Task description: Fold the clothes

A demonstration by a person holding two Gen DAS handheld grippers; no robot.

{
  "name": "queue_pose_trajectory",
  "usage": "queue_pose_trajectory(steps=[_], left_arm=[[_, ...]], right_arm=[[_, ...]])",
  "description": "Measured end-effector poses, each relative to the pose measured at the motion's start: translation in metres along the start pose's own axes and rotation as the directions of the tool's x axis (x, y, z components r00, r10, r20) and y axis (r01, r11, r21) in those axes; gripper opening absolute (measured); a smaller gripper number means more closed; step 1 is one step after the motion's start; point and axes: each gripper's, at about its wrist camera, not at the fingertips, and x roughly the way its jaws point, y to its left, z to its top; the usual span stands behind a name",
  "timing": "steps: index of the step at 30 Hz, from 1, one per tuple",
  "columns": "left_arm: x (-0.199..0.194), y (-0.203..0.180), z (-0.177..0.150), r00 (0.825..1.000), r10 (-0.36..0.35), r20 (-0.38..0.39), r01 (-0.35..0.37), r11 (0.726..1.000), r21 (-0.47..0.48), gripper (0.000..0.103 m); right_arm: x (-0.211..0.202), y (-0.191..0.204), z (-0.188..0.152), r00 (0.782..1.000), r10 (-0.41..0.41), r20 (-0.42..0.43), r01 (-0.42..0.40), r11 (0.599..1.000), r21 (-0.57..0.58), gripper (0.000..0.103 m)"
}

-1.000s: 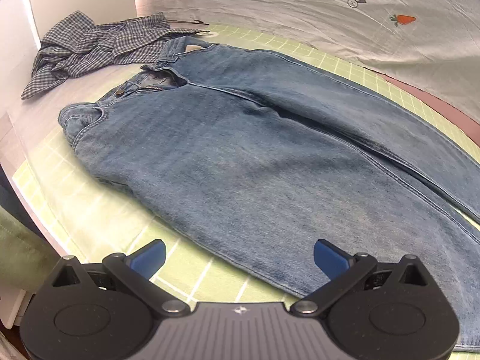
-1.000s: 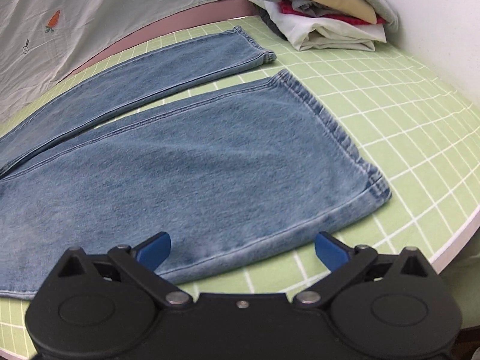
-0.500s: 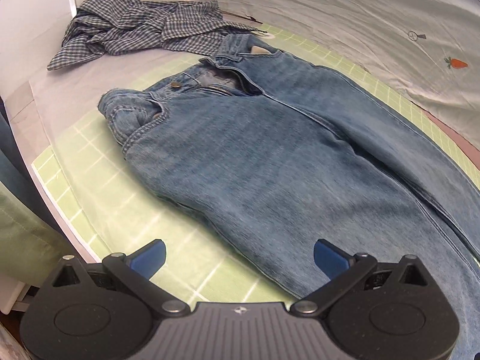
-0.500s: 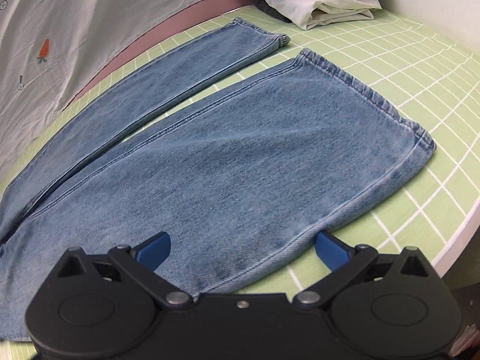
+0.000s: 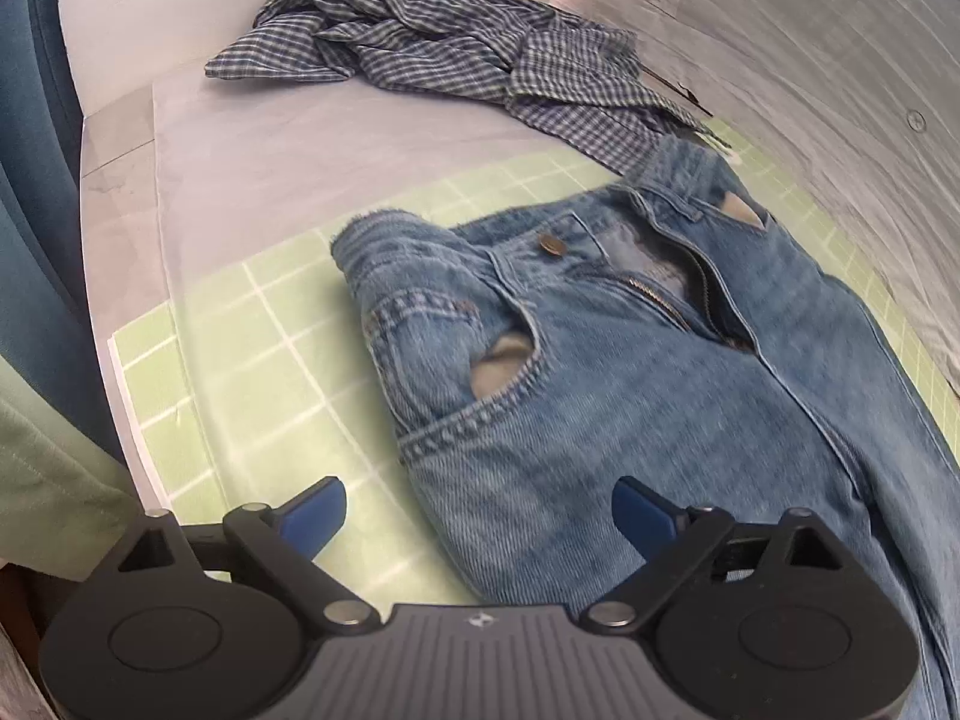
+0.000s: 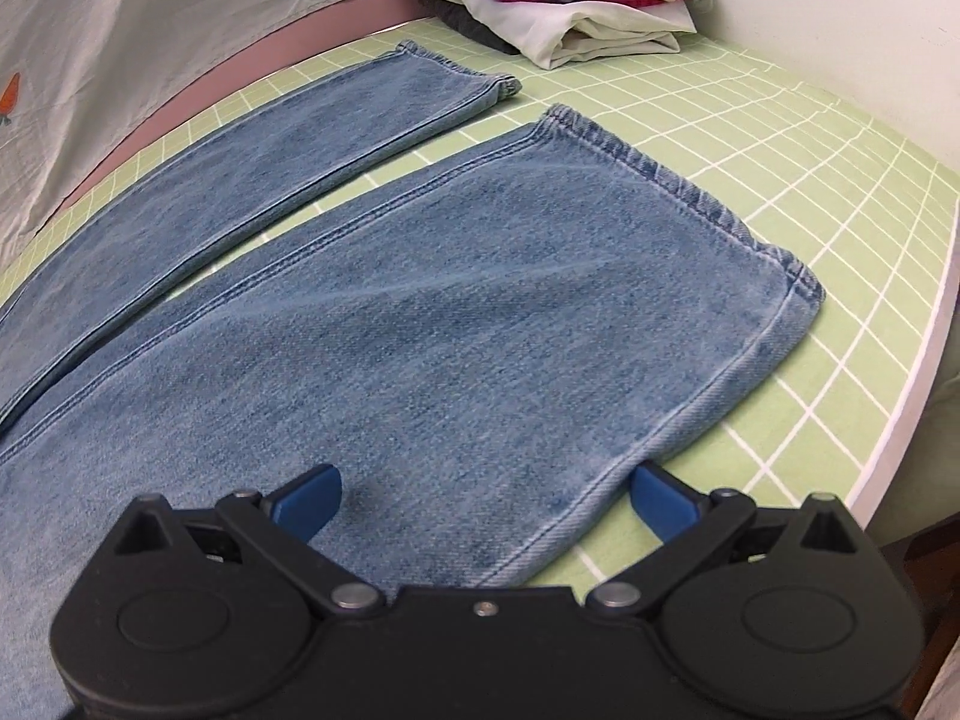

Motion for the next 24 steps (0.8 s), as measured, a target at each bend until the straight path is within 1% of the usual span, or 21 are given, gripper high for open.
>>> queue_pose_trajectory(steps=[1,4,5,6,7,8,9,10,11,12,13,14,15,17,18,20,22,24], left_arm=[[0.005,0.003,0.007,1.0,0.001,-0.002,-0.001,1.0,-0.012,0.091],[0.016,0.009,0.023,1.0,0.001,-0.015,-0.002,0.999,-0.049,0.084],[0.018,0.01,0.027,1.0,-0.001,-0.015,0.001,0.998,-0.061,0.08],[0.02,0.011,0.029,1.0,-0.006,-0.014,0.005,0.997,-0.071,0.075],[0.022,0.011,0.032,1.0,-0.01,-0.013,0.008,0.997,-0.078,0.072],[0.023,0.01,0.033,1.0,-0.012,-0.016,0.01,0.997,-0.07,0.063],[0.025,0.009,0.034,1.0,-0.014,-0.019,0.012,0.998,-0.063,0.055],[0.027,0.007,0.035,1.0,-0.017,-0.021,0.016,0.998,-0.057,0.052],[0.027,0.006,0.035,1.0,-0.027,-0.017,0.026,0.998,-0.057,0.037],[0.027,0.005,0.035,0.999,-0.034,-0.013,0.034,0.998,-0.058,0.028],[0.026,0.004,0.036,0.999,-0.036,-0.006,0.036,0.997,-0.064,0.026],[0.024,0.003,0.037,0.999,-0.038,0.0,0.037,0.997,-0.071,0.022],[0.023,0.002,0.038,0.999,-0.039,0.008,0.039,0.996,-0.078,0.02],[0.013,-0.002,0.04,0.998,-0.04,0.038,0.043,0.996,-0.082,0.016],[0.006,-0.005,0.042,0.998,-0.038,0.059,0.042,0.996,-0.076,0.015],[-0.016,-0.017,0.049,0.993,-0.046,0.11,0.05,0.998,-0.038,0.015],[-0.043,-0.033,0.055,0.981,-0.077,0.177,0.078,0.997,0.002,0.015],[-0.056,-0.049,0.062,0.97,-0.094,0.222,0.091,0.996,0.024,0.015]], right_arm=[[0.001,-0.001,0.002,1.0,-0.01,-0.001,0.01,1.0,0.011,0.103],[0.002,-0.007,0.008,1.0,-0.024,0.0,0.024,0.997,0.075,0.102],[0.002,-0.009,0.009,1.0,-0.029,0.004,0.028,0.995,0.094,0.1],[0.002,-0.01,0.01,0.999,-0.041,0.01,0.04,0.994,0.104,0.093],[0.0,-0.013,0.012,0.999,-0.038,0.017,0.036,0.992,0.12,0.087],[-0.001,-0.016,0.014,0.999,-0.034,0.023,0.03,0.99,0.137,0.071],[-0.002,-0.018,0.016,0.999,-0.03,0.03,0.025,0.988,0.155,0.05],[-0.003,-0.021,0.018,0.999,-0.025,0.036,0.019,0.985,0.172,0.04],[-0.004,-0.024,0.02,0.999,-0.021,0.043,0.013,0.982,0.189,0.029],[-0.005,-0.027,0.022,0.999,-0.017,0.05,0.007,0.979,0.206,0.022],[-0.006,-0.03,0.024,0.998,-0.014,0.056,0.001,0.975,0.223,0.018],[-0.008,-0.033,0.026,0.998,-0.01,0.063,-0.006,0.971,0.24,0.01],[-0.009,-0.036,0.028,0.998,-0.006,0.07,-0.012,0.966,0.256,0.006],[-0.011,-0.042,0.032,0.996,0.001,0.084,-0.025,0.957,0.289,0.005],[-0.012,-0.045,0.034,0.996,0.004,0.091,-0.032,0.952,0.306,0.004],[-0.023,-0.042,0.045,0.991,0.014,0.133,-0.055,0.951,0.305,0.004],[-0.038,-0.033,0.059,0.98,0.032,0.194,-0.084,0.96,0.266,0.004],[-0.053,-0.02,0.074,0.965,0.042,0.26,-0.097,0.974,0.204,0.004]])
